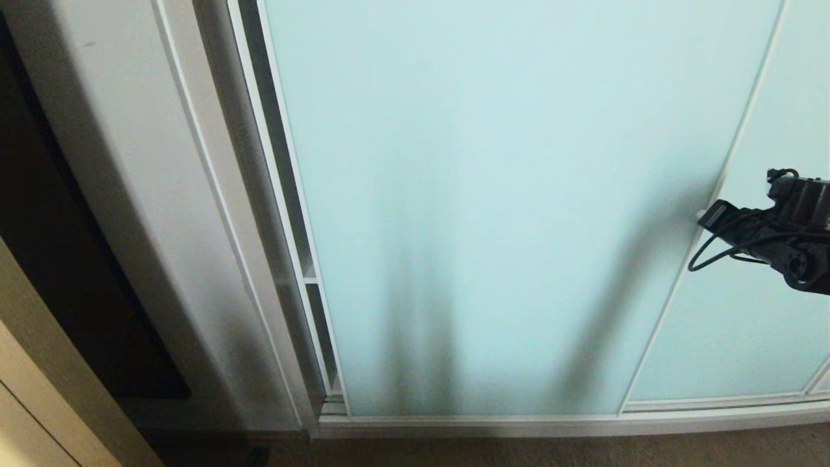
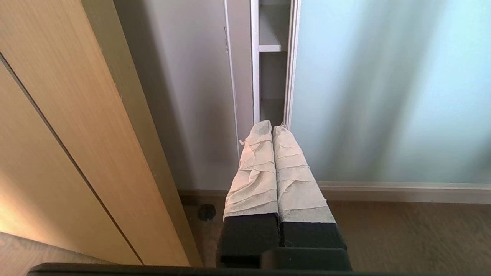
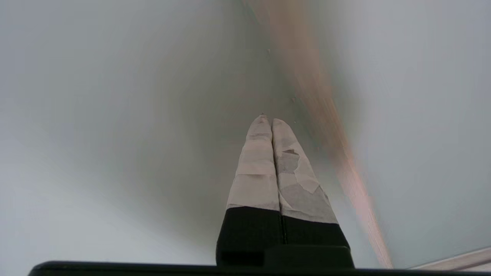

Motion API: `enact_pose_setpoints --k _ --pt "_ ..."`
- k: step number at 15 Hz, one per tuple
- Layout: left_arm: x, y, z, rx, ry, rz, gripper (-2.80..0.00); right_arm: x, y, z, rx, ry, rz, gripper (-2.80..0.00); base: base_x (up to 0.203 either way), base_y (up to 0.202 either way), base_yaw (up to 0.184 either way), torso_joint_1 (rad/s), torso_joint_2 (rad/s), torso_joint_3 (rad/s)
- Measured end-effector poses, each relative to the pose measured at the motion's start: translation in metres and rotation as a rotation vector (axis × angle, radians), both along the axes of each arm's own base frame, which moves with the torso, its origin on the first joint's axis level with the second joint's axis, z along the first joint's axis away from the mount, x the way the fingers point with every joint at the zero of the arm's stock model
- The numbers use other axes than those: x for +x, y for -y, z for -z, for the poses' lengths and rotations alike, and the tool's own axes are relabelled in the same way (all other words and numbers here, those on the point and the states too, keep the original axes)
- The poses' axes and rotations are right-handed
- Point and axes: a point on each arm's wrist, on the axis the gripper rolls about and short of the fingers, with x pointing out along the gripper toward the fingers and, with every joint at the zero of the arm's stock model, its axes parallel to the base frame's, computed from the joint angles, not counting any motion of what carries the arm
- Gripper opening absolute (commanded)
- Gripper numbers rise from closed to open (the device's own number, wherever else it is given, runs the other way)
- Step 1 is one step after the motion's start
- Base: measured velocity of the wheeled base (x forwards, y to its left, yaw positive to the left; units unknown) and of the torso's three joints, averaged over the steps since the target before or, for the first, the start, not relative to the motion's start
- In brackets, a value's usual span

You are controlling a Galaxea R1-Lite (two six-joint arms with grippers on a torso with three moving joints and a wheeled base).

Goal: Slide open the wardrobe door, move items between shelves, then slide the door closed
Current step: Close the door

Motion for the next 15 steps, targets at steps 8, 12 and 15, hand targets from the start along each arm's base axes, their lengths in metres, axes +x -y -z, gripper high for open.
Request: enact_pose_setpoints --k 8,12,15 --pt "0.000 0.000 0.000 0.000 0.000 0.000 -2.80 -0.002 -0.024 -0.004 0.001 -0.003 -0.042 -2.80 0.000 0.000 0.000 0.000 0.00 0.000" --pt "0.000 0.000 0.000 0.000 0.000 0.000 -2.80 -0.027 -0.017 -0.016 0.003 -0.010 -0.020 -2.80 0.000 0.000 0.000 0.000 0.00 0.000" --pt "0.000 0.000 0.000 0.000 0.000 0.000 -2.80 -0.053 0.010 -0.033 -0.011 0.019 0.053 -2.80 0.000 0.000 0.000 0.000 0.00 0.000"
